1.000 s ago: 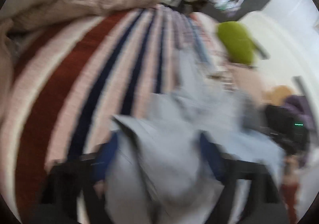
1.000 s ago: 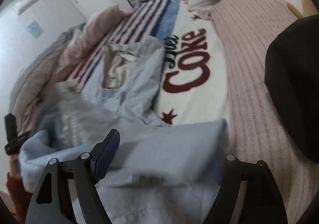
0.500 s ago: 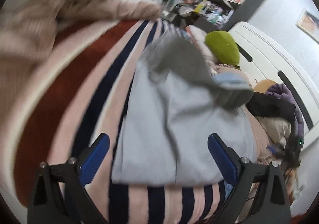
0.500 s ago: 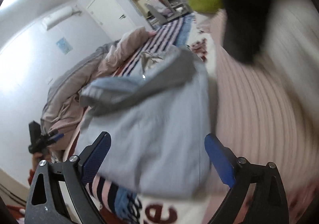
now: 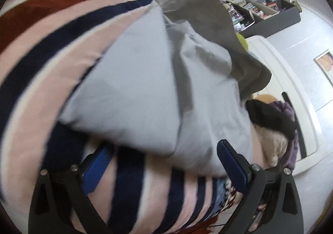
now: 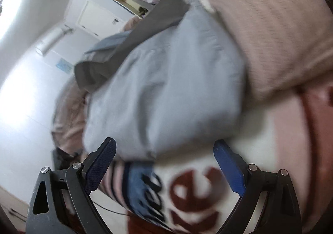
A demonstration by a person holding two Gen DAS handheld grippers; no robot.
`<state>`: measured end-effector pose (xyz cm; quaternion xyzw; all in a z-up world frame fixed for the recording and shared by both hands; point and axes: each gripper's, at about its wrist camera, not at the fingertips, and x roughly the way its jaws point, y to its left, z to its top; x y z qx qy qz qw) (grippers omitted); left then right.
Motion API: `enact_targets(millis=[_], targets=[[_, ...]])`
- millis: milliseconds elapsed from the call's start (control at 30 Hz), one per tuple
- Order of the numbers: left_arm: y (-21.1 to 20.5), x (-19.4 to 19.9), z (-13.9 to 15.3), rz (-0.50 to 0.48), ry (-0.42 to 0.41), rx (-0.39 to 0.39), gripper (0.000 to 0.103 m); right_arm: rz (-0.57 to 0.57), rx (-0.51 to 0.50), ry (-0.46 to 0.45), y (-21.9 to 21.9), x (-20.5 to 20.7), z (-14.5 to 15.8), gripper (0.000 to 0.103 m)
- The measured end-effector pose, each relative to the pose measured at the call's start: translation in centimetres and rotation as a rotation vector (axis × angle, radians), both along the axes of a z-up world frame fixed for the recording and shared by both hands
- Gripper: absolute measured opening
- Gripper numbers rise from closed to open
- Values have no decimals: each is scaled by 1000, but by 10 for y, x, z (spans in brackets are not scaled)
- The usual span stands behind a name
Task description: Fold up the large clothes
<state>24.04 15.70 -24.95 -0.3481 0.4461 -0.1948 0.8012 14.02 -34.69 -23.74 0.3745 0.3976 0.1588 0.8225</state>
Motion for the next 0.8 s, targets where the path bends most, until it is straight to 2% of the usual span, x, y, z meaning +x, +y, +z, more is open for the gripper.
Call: enact_targets(millis=[67, 100, 133, 167, 200, 267, 367, 433, 600, 700, 800], targets=[[-12, 16, -4, 22, -20, -34, 96, -28, -31, 17, 8, 12, -2, 92], [-15, 21, -6, 40, -13, -26, 94, -42, -55, 17, 10, 16, -1, 91], [-19, 26, -8, 64, -4, -9, 82, -67, -95, 10, 14, 21, 1, 86], [-21, 30, -8, 88, 0, -4, 68, -92, -112, 8, 15, 23, 1, 76], [-20, 33, -8, 103, 1, -25, 61, -119, -118, 11, 14, 26, 1, 69], [-17, 34, -7, 119, 5, -65, 33, -169, -106, 1, 6, 29, 0, 35], [-16, 21, 14, 113, -69, -12, 20, -145, -143, -61, 6, 24, 12, 22], [-15, 10, 25, 106, -97, 0, 19, -123, -169, -106, 8, 17, 23, 19], [-9, -32, 49, 72, -156, -14, 18, -91, -117, -168, 3, -3, 43, 17], [-6, -63, 56, 43, -162, -5, 19, -40, -89, -183, -1, -32, 55, 17], [-1, -94, 50, 8, -128, 34, 22, 2, -98, -169, -1, -58, 57, 17]])
